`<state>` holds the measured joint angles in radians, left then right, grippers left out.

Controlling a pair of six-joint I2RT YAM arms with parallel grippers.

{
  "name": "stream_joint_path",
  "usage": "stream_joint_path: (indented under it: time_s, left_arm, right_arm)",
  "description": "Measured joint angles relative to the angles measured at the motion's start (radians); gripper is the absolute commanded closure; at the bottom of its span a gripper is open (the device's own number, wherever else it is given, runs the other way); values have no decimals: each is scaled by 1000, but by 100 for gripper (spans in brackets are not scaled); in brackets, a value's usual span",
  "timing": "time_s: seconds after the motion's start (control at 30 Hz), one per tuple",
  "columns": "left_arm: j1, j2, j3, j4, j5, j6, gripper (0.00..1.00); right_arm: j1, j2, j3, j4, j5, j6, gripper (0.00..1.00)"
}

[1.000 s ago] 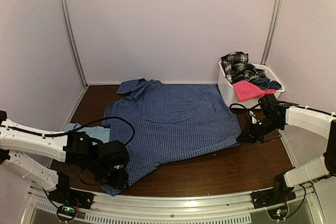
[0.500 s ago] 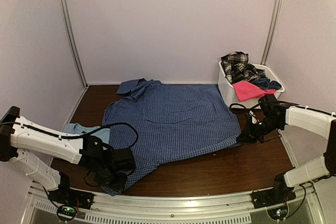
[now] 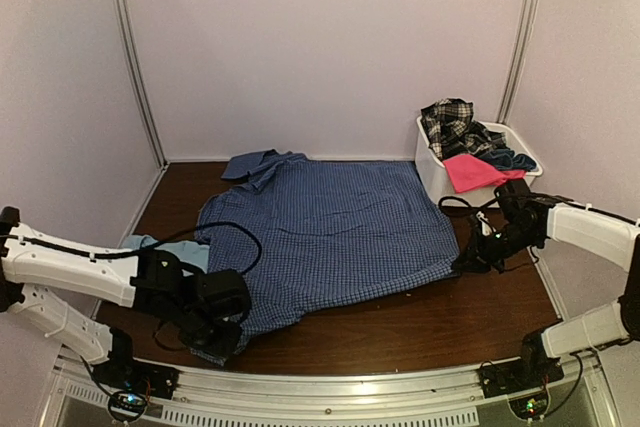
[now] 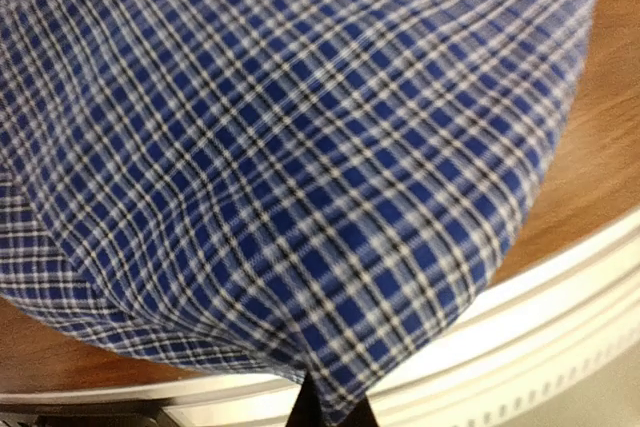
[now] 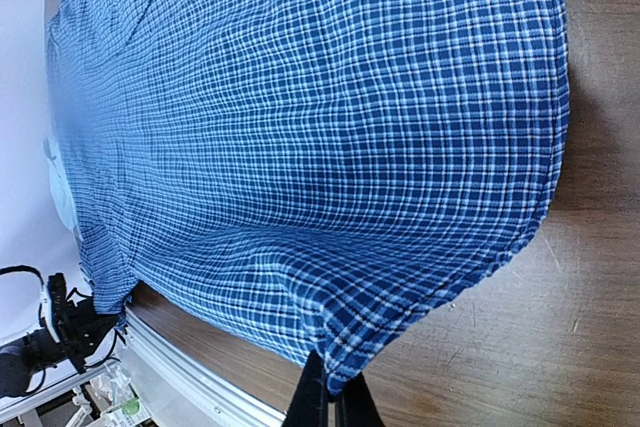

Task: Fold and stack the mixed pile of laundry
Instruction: Pick up the flattened shirt from the center of the board.

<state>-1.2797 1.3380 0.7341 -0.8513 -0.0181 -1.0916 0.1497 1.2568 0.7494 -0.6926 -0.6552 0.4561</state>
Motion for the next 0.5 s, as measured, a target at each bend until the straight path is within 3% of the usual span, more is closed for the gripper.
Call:
stream_joint_path:
  time_s: [0.23, 0.5]
  left_arm:
    - [93, -247, 89, -45, -6, -29, 100]
    - [375, -324, 245, -120, 13, 50, 100]
  right_arm:
    - [0, -109, 0, -82, -3, -9, 100]
    - [0, -109, 8, -122, -1, -8, 100]
